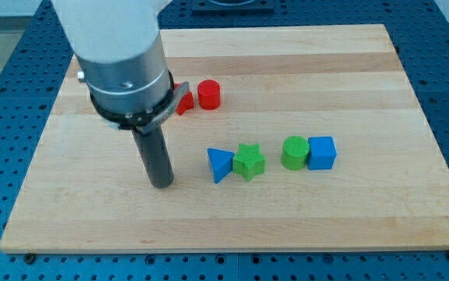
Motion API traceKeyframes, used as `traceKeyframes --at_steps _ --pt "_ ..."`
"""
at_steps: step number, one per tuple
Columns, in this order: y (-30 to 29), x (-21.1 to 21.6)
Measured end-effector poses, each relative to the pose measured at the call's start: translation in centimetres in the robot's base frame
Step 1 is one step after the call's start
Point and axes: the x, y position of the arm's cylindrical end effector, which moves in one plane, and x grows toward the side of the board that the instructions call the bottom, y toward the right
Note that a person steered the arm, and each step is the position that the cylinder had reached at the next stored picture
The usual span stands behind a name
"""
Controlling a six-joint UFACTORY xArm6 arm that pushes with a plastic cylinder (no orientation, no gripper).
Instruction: Push the green star slightly up
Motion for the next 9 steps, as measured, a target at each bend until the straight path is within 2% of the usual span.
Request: traceKeyframes --at_steps 4,9 --pt "4.7 -1.2" --pt "6.7 -1.6"
